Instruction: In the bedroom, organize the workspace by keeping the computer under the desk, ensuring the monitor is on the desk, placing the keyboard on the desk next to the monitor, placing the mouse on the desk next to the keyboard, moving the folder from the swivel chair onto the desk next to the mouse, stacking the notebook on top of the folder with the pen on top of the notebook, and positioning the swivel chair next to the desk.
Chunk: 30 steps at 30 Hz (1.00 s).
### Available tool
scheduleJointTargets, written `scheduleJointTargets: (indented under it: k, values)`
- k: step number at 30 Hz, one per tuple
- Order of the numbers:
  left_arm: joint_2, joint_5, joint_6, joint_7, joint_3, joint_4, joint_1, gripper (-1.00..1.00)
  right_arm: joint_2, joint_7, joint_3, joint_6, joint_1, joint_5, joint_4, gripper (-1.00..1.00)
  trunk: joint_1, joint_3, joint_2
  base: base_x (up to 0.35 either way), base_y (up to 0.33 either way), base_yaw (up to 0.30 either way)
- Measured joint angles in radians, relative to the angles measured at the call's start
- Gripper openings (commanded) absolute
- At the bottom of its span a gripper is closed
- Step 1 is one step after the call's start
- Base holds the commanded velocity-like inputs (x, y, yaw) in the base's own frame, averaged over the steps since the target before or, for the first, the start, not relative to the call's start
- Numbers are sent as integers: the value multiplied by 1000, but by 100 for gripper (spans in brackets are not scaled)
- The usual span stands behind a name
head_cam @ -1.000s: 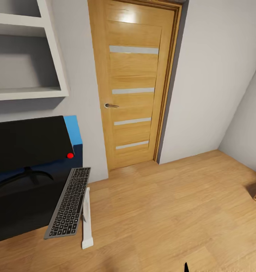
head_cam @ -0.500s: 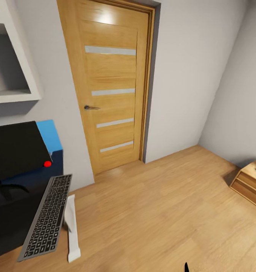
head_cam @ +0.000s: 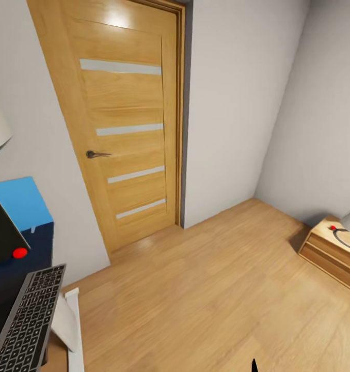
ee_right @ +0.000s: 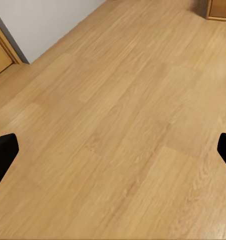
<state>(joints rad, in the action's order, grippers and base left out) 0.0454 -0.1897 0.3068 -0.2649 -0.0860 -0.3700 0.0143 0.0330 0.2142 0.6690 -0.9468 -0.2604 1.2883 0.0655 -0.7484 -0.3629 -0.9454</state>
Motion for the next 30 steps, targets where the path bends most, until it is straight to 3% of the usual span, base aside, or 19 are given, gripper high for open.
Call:
scheduleJointTargets:
  k: [17, 22, 27, 30]
  values:
    - [0, 0, -2, 0, 1, 0, 0, 100, -2, 0, 2, 0, 0, -1, -1, 100, 0, 0, 0, 318, -164, -3]
    - [0, -1, -2, 0, 1, 0, 0, 100, -2, 0, 22, 0, 0, -5, -2, 100, 0, 0, 0, 303, -193, 6]
    - [-2, -1, -2, 0, 1, 0, 0, 100, -4, -1, 35, 1, 0, -7, -9, 100, 0, 0, 0, 303, -194, 227]
    - [-2, -1, 0, -1, 1, 0, -1, 100, -5, -1, 64, 1, 0, -6, -21, 100, 0, 0, 0, 302, -194, 274]
